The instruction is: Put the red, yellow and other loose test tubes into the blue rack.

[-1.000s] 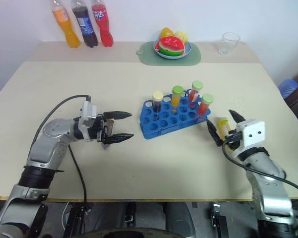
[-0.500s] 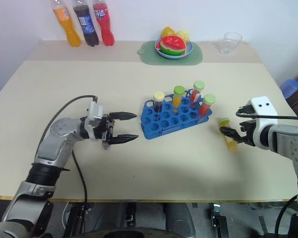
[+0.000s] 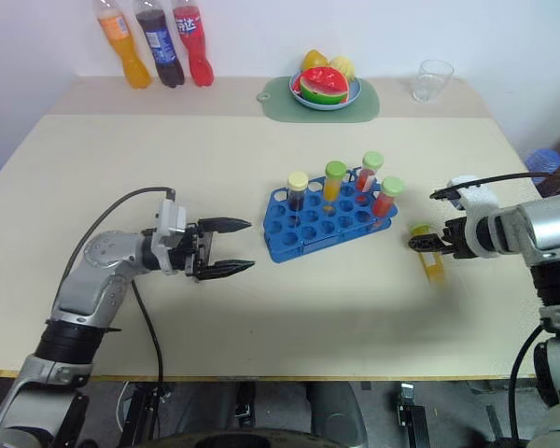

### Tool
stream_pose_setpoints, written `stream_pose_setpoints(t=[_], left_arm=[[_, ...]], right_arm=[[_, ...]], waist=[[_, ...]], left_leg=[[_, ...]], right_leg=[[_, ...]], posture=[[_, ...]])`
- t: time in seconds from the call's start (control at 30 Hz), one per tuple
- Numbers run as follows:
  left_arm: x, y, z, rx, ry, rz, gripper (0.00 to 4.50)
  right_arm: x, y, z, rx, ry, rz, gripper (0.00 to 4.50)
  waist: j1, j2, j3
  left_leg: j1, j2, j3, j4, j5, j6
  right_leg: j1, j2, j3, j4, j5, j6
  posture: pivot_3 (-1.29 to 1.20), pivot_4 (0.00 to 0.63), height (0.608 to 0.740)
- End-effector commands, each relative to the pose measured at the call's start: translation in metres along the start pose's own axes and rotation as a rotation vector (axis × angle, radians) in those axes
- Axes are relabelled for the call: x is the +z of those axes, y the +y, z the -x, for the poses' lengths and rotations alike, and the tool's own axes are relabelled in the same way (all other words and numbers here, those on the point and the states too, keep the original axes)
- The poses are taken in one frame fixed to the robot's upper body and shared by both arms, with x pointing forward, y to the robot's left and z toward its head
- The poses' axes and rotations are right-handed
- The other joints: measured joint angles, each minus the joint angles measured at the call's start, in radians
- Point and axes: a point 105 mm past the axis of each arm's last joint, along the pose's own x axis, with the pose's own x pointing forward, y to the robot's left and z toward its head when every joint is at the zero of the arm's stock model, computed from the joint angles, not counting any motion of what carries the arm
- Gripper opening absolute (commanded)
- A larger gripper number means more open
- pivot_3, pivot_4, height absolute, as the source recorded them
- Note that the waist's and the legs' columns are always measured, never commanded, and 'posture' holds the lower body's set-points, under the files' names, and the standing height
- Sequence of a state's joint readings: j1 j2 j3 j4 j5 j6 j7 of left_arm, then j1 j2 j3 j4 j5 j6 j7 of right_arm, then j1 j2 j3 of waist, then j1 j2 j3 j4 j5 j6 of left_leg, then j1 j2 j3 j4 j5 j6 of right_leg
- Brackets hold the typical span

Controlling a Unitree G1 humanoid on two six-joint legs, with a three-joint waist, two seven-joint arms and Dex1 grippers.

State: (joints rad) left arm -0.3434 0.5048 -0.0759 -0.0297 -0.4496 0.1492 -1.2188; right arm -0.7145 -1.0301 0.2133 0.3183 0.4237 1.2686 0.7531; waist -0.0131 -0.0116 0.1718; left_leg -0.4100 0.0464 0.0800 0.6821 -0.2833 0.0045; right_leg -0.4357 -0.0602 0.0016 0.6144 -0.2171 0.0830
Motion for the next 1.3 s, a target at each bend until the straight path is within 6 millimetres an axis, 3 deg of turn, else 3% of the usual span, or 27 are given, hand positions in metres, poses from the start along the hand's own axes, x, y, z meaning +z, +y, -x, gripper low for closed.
stream_pose_setpoints(t=[0.03, 0.1, 0.27, 0.3, 0.4, 0.53, 0.67, 0.73, 0.8, 0.93, 1.03, 1.3], left_arm=[[0.012, -0.001, 0.003, 0.013, -0.025, -0.033, 3.79], [0.012, -0.001, 0.004, 0.017, -0.024, -0.031, 3.79], [0.012, -0.003, 0.004, 0.022, -0.024, -0.027, 3.79], [0.012, -0.003, 0.003, 0.023, -0.024, -0.026, 3.79], [0.011, -0.003, 0.003, 0.025, -0.026, -0.024, 3.79], [0.011, -0.001, 0.001, 0.022, -0.03, -0.023, 3.79], [0.011, 0.001, -0.002, 0.008, -0.035, -0.025, 3.79], [0.011, 0.003, -0.004, -0.004, -0.038, -0.025, 3.79], [0.011, 0.004, -0.005, -0.014, -0.039, -0.025, 3.79], [0.011, 0.007, -0.008, -0.033, -0.044, -0.026, 3.79], [0.012, 0.009, -0.01, -0.046, -0.047, -0.028, 3.79], [0.014, 0.014, -0.01, -0.05, -0.049, -0.041, 3.79]], right_arm=[[0.002, -0.001, -0.001, 0.019, 0.039, 0.036, 3.98], [-0.004, 0.001, -0.004, 0.037, 0.082, 0.057, 3.4], [-0.01, 0.003, -0.006, 0.058, 0.123, 0.121, 0.96], [-0.012, 0.004, -0.003, 0.07, 0.121, 0.171, 0.8], [-0.014, 0.004, 0.005, 0.067, 0.07, 0.27, 0.8], [-0.011, 0.012, 0.015, 0.047, -0.141, 0.371, 0.8], [-0.02, 0.048, 0.03, 0.11, -0.409, 0.544, 0.8], [-0.02, 0.076, 0.042, 0.193, -0.573, 0.547, 0.8], [-0.017, 0.09, 0.05, 0.196, -0.687, 0.551, 0.8], [0.007, 0.121, 0.064, 0.212, -1.029, 0.493, 0.8], [0.024, 0.131, 0.063, 0.161, -1.182, 0.476, 0.8], [0.052, 0.144, 0.046, 0.08, -1.375, 0.353, 0.8]], waist=[[0.0, 0.0, 0.0], [0.0, 0.0, 0.0], [0.0, -0.001, 0.0], [0.0, -0.001, 0.0], [0.005, -0.001, 0.0], [0.018, -0.001, -0.001], [0.026, -0.003, -0.002], [0.02, -0.004, -0.002], [0.012, -0.003, -0.002], [-0.001, -0.003, -0.002], [0.0, -0.003, -0.002], [0.002, -0.003, -0.002]], left_leg=[[0.0, 0.0, 0.0, 0.0, 0.0, 0.0], [0.0, 0.0, 0.0, 0.0, 0.0, 0.0], [0.0, 0.0, 0.0, 0.0, 0.0, 0.0], [0.0, 0.0, 0.0, 0.0, 0.0, 0.0], [0.0, 0.0, 0.0, 0.0, 0.0, 0.0], [-0.001, 0.0, 0.001, 0.0, 0.0, 0.0], [0.0, 0.0, 0.001, 0.001, 0.0, 0.0], [0.001, 0.0, 0.001, 0.001, 0.0, 0.0], [0.002, 0.002, 0.0, 0.001, 0.0, 0.0], [0.003, 0.002, 0.0, 0.001, 0.0, 0.0], [0.003, 0.001, 0.0, 0.001, 0.0, 0.0], [0.002, 0.001, 0.0, 0.001, 0.0, 0.0]], right_leg=[[0.0, 0.0, 0.0, 0.0, 0.0, 0.0], [0.0, 0.0, 0.0, 0.0, 0.0, 0.0], [0.0, 0.0, 0.0, 0.0, 0.0, 0.0], [0.0, 0.0, 0.0, 0.0, 0.0, 0.0], [0.0, 0.0, -0.001, 0.0, 0.0, 0.0], [0.001, 0.0, -0.002, -0.001, 0.0, 0.0], [0.002, 0.0, -0.002, -0.001, 0.0, 0.001], [0.003, 0.001, -0.002, 0.0, 0.0, 0.001], [0.003, 0.003, -0.002, 0.0, 0.0, 0.001], [0.003, 0.004, -0.001, 0.002, 0.0, 0.0], [0.003, 0.004, -0.001, 0.001, 0.0, 0.0], [0.003, 0.003, -0.001, 0.001, 0.0, 0.0]], posture=[[0.0, 0.15, 0.74], [0.0, 0.15, 0.74], [0.0, 0.15, 0.74], [0.0, 0.15, 0.74], [0.0, 0.15, 0.74], [0.0, 0.15, 0.74], [0.0, 0.15, 0.74], [0.0, 0.15, 0.74], [0.0, 0.15, 0.74], [0.0, 0.15, 0.74], [0.0, 0.15, 0.74], [0.0, 0.15, 0.74]])
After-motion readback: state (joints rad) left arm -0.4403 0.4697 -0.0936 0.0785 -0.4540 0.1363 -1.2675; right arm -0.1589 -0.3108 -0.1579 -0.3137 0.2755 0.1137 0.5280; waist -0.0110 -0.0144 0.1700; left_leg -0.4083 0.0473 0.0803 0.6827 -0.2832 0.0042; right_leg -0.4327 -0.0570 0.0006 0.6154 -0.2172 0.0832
